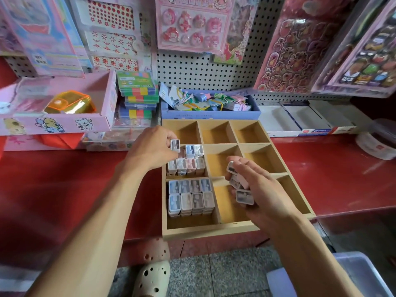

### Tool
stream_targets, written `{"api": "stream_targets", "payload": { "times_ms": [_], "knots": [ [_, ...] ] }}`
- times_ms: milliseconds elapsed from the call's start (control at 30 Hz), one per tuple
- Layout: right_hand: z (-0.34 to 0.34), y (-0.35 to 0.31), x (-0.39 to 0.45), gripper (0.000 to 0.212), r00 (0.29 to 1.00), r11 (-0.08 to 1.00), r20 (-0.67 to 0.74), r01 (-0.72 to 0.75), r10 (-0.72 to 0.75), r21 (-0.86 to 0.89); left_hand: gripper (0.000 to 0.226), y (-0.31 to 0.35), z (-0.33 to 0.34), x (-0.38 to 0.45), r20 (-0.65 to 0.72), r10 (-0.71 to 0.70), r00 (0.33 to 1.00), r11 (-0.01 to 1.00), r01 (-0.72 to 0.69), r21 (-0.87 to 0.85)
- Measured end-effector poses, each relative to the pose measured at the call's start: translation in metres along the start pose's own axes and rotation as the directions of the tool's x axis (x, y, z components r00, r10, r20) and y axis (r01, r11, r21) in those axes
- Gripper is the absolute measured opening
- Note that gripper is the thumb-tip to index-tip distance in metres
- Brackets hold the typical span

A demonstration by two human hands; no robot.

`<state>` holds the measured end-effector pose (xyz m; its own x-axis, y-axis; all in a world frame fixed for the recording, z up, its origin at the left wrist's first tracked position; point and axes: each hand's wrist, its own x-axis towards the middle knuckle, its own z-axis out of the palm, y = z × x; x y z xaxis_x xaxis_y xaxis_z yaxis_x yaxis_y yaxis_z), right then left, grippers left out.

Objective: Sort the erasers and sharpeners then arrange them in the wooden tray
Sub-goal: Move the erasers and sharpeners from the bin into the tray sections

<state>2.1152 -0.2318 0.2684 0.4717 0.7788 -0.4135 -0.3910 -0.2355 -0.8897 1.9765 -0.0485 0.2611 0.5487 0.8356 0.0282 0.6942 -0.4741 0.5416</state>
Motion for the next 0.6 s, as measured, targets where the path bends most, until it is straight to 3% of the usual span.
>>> {"api": "stream_targets", "payload": {
  "times_ms": [200, 433, 500, 600],
  "knots": [
    [0.003, 0.002, 0.002, 0.012, 1.0, 1.0, -0.004, 0.001, -0.001, 0.012, 0.019, 0.0, 0.011, 0.005, 0.068, -0.004, 0.998, 1.0, 0.003, 0.002],
    [0.002, 0.002, 0.002, 0.017, 1.0, 1.0, -0.002, -0.009, 0.009, 0.022, 0.056, -0.003, 0.012, 0.008, 0.061, -0.039, 0.997, 0.998, 0.042, -0.053],
    [0.002, 0.001, 0.003, 0.02, 1.0, 0.998, 0.01, -0.02, 0.02, 0.061, 0.052, -0.002, 0.008, 0.004, 0.016, -0.018, 1.0, 0.993, 0.019, -0.116],
    [0.005, 0.001, 0.005, 0.026, 0.996, 0.986, 0.072, -0.061, 0.05, 0.152, 0.03, 0.011, 0.004, -0.008, -0.033, 0.101, 0.994, 0.928, -0.106, -0.358]
  ]
}}
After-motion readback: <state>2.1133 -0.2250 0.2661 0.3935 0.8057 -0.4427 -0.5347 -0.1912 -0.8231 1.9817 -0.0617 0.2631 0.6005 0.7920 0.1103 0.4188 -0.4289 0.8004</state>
